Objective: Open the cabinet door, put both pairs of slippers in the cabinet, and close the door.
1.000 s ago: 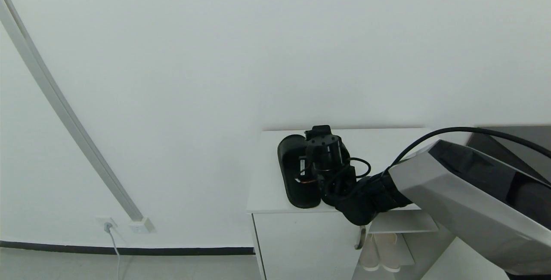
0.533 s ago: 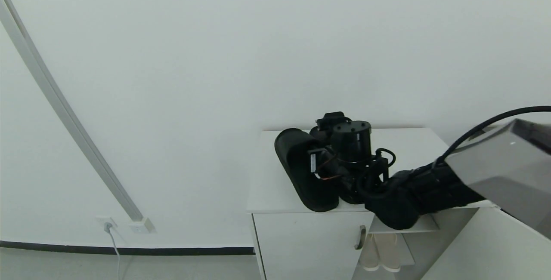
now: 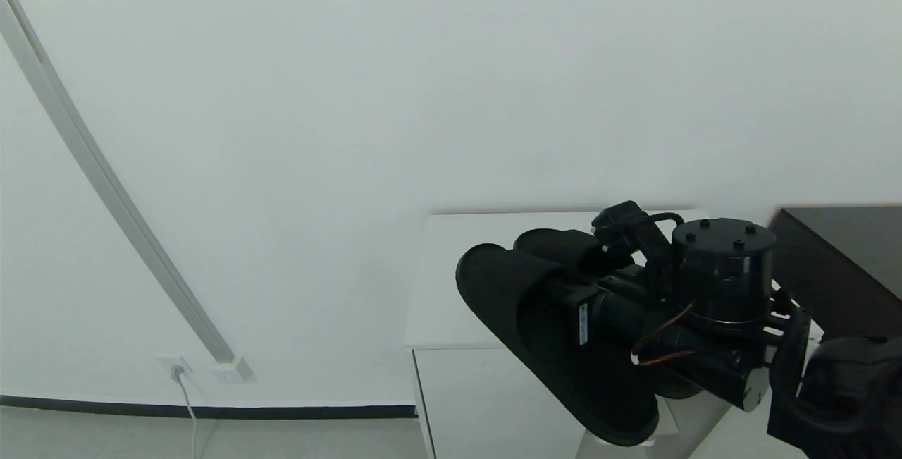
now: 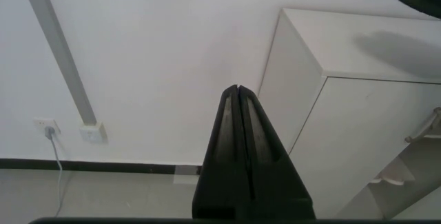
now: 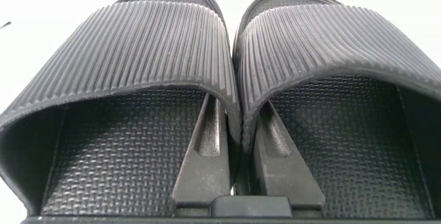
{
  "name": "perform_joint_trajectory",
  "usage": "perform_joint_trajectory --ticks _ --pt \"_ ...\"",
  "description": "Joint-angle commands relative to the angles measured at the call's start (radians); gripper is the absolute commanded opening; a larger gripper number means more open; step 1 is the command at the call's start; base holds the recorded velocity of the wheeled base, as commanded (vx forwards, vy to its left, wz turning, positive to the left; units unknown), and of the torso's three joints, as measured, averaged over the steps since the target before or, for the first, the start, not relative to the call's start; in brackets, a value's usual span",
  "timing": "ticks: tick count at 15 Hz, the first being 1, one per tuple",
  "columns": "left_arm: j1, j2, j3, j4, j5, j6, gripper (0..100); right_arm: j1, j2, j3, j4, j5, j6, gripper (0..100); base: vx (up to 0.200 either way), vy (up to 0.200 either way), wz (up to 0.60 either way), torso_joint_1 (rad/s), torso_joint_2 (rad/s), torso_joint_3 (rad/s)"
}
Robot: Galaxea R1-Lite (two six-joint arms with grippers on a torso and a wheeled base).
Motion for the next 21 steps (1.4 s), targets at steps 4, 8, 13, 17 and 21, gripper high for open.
perform_joint_trajectory --ticks 4,8,13,17,21 --pt "0.001 0.001 0.0 -0.001 -0.001 0.002 0 0.012 -0.021 0.019 -0.002 -0.004 -0.003 0 0.0 0.0 0.0 0.0 0.0 0.0" --pt "0.001 0.001 0.0 -0.001 -0.001 0.002 0 0.013 -0.002 0.042 -0.007 -0.002 0.001 0 0.0 0.0 0.0 0.0 0.0 0.0" --pt "-0.001 0.001 0.0 0.001 -0.002 0.003 0 0.021 0.001 0.05 -0.007 -0.004 0.001 0 -0.08 0.0 0.0 0.004 0.0 0.002" --pt "-0.001 0.001 0.0 0.001 -0.002 0.0 0 0.03 0.005 0.058 -0.01 -0.005 0.0 0 -0.2 0.0 0.0 0.005 0.0 0.001" --pt "0.001 0.001 0.0 -0.001 -0.002 0.002 0 0.028 0.005 0.059 -0.01 -0.005 -0.003 0 -0.2 0.0 0.0 0.0 0.0 0.004"
